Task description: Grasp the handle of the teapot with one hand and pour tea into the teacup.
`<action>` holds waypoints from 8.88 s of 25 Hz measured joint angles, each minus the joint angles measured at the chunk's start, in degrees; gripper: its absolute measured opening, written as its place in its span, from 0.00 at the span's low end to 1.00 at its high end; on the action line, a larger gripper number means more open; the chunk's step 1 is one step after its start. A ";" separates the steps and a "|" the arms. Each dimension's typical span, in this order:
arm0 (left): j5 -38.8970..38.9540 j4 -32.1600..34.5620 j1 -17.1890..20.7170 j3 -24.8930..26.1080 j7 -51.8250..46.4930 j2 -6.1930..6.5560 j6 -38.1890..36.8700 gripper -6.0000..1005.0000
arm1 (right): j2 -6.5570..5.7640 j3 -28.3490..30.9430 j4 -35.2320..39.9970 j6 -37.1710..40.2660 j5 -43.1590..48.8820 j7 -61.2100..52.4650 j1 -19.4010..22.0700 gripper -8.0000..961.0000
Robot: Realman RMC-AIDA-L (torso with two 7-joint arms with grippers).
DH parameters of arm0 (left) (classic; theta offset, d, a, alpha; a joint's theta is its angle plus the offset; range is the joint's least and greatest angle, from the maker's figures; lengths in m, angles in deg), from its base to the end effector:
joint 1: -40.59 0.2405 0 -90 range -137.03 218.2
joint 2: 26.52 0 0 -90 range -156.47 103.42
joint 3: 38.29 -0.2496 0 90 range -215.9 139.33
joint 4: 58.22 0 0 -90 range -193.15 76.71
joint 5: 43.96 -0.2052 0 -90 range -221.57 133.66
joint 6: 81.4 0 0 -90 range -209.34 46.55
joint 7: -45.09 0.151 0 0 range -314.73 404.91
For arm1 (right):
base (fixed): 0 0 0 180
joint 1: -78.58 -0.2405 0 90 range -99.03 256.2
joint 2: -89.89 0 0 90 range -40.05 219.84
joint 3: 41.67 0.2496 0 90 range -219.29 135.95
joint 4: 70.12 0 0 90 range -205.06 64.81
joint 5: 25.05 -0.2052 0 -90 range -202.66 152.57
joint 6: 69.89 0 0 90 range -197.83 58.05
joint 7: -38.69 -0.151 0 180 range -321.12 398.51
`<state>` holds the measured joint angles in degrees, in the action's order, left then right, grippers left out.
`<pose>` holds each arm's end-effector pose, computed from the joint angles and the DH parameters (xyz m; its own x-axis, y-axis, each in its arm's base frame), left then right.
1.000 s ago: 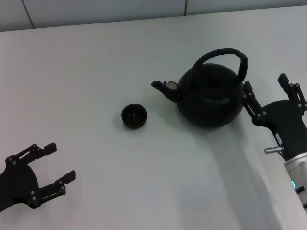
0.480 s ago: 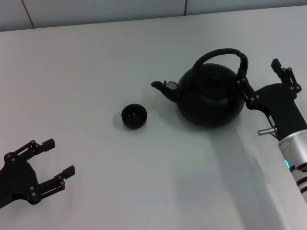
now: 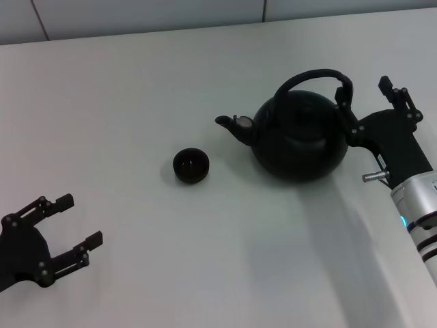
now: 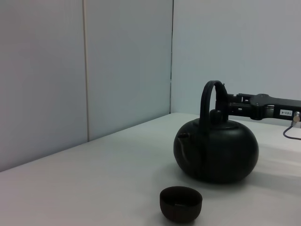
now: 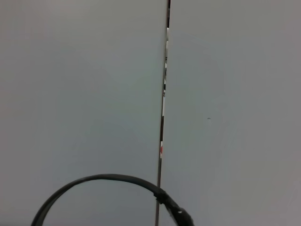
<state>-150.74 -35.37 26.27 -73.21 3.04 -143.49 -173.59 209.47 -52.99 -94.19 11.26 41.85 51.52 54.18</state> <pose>-0.3314 0.2289 -0.0102 0.8159 0.1157 0.5665 0.3868 -0.8375 -0.3860 0.2998 0.2752 -0.0548 0.7611 0.0468 -0.6469 -0.6397 -0.1106 -0.7606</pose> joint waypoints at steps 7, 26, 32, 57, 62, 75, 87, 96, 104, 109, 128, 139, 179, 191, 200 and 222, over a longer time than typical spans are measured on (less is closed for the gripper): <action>-0.01 0.00 0.18 0.30 -0.02 -0.13 -0.23 0.80 | -0.14 -0.38 1.00 -1.79 1.53 -2.26 -0.37 0.65; 0.00 0.09 0.11 0.44 -0.15 -0.63 -0.52 0.80 | -0.16 0.02 1.86 -3.02 2.44 -3.66 -1.14 0.09; 0.08 0.09 -0.02 0.60 -0.15 -0.86 -0.42 0.80 | -0.16 0.67 4.75 -2.51 2.44 -9.03 -1.85 0.09; 0.09 -0.51 -0.77 1.13 0.09 -1.33 -0.33 0.80 | -0.60 -0.03 29.63 -11.72 26.41 -40.83 -11.50 0.11; 0.13 -0.56 -0.44 1.18 0.46 -1.43 -0.33 0.80 | -1.07 -1.71 39.15 -12.42 39.77 -52.99 -14.83 0.12; 0.18 -0.62 -0.27 1.18 0.57 -1.40 -0.11 0.80 | -0.76 -7.95 43.16 -13.46 40.78 -54.07 -16.38 0.13; 0.18 -0.61 -0.45 1.17 0.57 -1.31 -0.07 0.80 | -0.75 -9.71 43.73 -12.86 40.17 -43.17 -17.84 0.14; 0.17 -0.67 -0.54 1.18 0.57 -1.40 -0.07 0.80 | -0.75 -13.37 45.79 -13.16 40.17 -40.40 -18.35 0.15; 0.58 -1.13 -0.81 1.17 0.57 -1.40 -0.08 0.80 | -0.61 -13.38 46.01 -13.10 40.15 -36.45 -18.85 0.16; 0.83 -1.14 -0.80 1.17 0.57 -1.40 -0.13 0.80 | -0.59 -13.93 46.11 -13.12 40.15 -35.21 -19.45 0.16; 1.80 -1.32 -0.85 1.17 0.56 -1.47 -0.17 0.80 | -0.38 -18.61 46.92 -13.21 40.08 -31.39 -20.00 0.18; 2.39 -1.32 -0.89 1.17 0.56 -1.49 -0.30 0.80 | -0.33 -18.65 46.86 -13.21 40.08 -30.96 -20.64 0.20; 2.99 -1.93 -0.89 1.27 0.47 -1.20 -0.58 0.80 | -0.24 -16.84 38.35 -10.77 17.10 -49.79 -3.78 0.24; 2.99 -1.93 -0.70 0.74 0.31 -1.23 -0.79 0.80 | -0.23 -15.25 32.93 -9.88 14.44 -41.99 -0.66 0.25; 2.99 -1.93 -0.34 0.90 0.54 -1.32 -1.74 0.80 | -0.17 -13.49 31.90 -9.64 14.31 -39.91 -0.50 0.26; 2.99 -1.92 -0.61 1.17 0.57 -1.23 -2.23 0.80 | -0.25 -12.58 31.55 -4.93 14.28 -38.72 2.11 0.55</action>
<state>-147.75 -37.29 25.66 -72.04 3.61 -144.73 -175.82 209.23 -65.57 -62.64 6.33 56.13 12.80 56.29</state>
